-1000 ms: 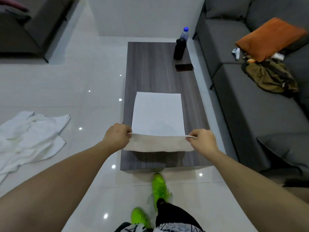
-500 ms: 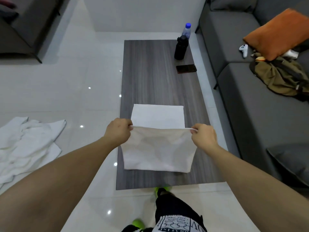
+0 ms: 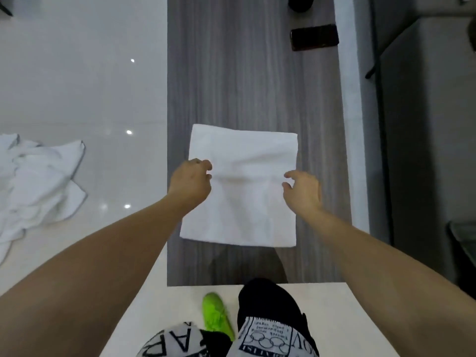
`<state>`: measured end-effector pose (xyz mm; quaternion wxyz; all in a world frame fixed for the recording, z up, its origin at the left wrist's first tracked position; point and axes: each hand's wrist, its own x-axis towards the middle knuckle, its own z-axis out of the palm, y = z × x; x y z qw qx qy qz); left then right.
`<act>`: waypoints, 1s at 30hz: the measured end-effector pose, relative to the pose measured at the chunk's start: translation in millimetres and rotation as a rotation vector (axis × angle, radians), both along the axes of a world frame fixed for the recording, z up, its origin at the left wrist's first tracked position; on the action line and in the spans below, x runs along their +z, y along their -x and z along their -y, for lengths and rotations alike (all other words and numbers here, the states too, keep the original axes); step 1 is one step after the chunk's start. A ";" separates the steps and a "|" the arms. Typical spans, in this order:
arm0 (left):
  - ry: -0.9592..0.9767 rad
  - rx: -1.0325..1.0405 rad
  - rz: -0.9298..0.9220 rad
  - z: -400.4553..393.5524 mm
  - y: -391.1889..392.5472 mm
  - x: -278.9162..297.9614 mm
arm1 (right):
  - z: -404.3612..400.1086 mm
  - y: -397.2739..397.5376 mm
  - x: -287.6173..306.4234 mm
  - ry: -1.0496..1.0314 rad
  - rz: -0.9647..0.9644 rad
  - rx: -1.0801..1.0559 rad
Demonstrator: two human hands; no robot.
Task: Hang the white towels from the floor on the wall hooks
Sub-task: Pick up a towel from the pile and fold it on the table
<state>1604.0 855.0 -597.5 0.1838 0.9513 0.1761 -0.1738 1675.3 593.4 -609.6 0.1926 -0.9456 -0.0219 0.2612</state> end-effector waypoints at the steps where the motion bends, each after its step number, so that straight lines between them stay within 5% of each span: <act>1: 0.020 -0.012 -0.039 7.1 11.0 -12.5 | 0.1 13.9 -12.9 0.004 -0.047 0.014; 8: 0.123 -0.076 -0.298 46.0 93.2 -83.9 | 6.6 108.9 -80.3 0.012 -0.288 0.242; 14: 0.056 -0.266 -0.342 59.9 144.2 -123.3 | 25.9 158.3 -119.6 0.088 -0.117 0.612; 22: -0.140 -0.438 -0.199 64.9 161.1 -135.4 | 29.3 171.2 -138.8 0.035 0.165 0.494; 30: -0.122 -0.338 -0.070 63.6 159.3 -107.2 | 23.4 162.1 -107.4 0.042 0.057 0.343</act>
